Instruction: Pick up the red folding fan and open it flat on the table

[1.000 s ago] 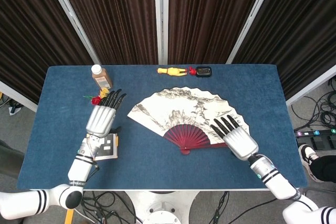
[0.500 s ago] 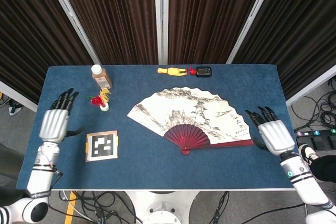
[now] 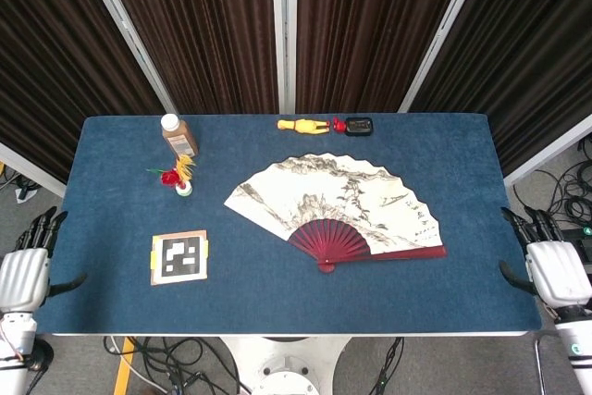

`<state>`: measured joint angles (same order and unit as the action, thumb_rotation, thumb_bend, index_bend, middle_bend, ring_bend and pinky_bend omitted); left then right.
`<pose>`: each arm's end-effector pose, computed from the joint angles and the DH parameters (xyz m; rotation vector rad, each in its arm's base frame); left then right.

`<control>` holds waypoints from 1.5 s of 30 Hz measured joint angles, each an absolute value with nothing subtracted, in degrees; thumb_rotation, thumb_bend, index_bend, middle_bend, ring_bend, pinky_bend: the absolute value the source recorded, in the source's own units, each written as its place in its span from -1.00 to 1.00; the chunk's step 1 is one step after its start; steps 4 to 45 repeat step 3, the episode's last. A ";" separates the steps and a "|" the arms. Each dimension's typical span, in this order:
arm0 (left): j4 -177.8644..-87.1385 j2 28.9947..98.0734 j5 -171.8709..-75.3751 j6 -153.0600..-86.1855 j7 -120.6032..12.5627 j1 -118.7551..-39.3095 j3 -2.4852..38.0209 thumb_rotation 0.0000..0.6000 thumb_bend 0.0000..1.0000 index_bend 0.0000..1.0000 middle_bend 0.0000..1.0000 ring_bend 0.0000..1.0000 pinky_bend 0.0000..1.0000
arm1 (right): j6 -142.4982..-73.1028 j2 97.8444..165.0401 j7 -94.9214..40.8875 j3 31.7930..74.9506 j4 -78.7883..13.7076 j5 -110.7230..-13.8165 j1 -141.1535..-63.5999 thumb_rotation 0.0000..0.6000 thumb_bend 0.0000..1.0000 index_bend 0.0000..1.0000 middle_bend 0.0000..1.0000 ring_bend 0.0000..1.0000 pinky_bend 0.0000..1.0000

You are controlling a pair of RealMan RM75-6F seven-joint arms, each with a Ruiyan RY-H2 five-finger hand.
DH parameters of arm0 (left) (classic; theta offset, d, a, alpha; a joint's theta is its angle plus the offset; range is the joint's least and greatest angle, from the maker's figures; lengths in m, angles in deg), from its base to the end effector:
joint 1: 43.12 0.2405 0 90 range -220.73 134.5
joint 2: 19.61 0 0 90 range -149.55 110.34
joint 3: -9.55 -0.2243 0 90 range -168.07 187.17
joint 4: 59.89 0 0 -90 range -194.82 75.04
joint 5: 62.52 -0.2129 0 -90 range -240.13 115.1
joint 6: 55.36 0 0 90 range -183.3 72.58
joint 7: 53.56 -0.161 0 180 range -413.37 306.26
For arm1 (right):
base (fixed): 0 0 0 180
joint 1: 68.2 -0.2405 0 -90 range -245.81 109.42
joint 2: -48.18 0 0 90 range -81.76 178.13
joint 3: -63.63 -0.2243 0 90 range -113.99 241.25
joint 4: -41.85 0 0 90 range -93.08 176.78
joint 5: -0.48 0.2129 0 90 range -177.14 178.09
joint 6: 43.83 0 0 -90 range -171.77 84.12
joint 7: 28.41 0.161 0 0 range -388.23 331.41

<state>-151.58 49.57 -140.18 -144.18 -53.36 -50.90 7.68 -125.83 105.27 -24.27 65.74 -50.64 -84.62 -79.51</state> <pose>-0.2916 0.1913 0.1225 -1.2785 -0.9999 -0.9050 -0.2866 -0.2104 0.1616 1.5052 -0.8973 0.8490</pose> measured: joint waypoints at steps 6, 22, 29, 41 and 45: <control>-151.83 49.89 -140.79 -145.22 -53.93 -49.61 7.51 1.00 -1.00 -0.77 -0.76 -0.90 -0.66 | -127.79 105.75 -24.93 66.08 -51.46 -85.62 -77.41 1.00 -0.47 -1.00 -0.61 -1.00 -1.00; -151.83 49.89 -140.79 -145.22 -53.93 -49.61 7.51 1.00 -1.00 -0.77 -0.76 -0.90 -0.66 | -127.79 105.75 -24.93 66.08 -51.46 -85.62 -77.41 1.00 -0.47 -1.00 -0.61 -1.00 -1.00; -151.83 49.89 -140.79 -145.22 -53.93 -49.61 7.51 1.00 -1.00 -0.77 -0.76 -0.90 -0.66 | -127.79 105.75 -24.93 66.08 -51.46 -85.62 -77.41 1.00 -0.47 -1.00 -0.61 -1.00 -1.00; -151.83 49.89 -140.79 -145.22 -53.93 -49.61 7.51 1.00 -1.00 -0.77 -0.76 -0.90 -0.66 | -127.79 105.75 -24.93 66.08 -51.46 -85.62 -77.41 1.00 -0.47 -1.00 -0.61 -1.00 -1.00; -151.83 49.89 -140.79 -145.22 -53.93 -49.61 7.51 1.00 -1.00 -0.77 -0.76 -0.90 -0.66 | -127.79 105.75 -24.93 66.08 -51.46 -85.62 -77.41 1.00 -0.47 -1.00 -0.61 -1.00 -1.00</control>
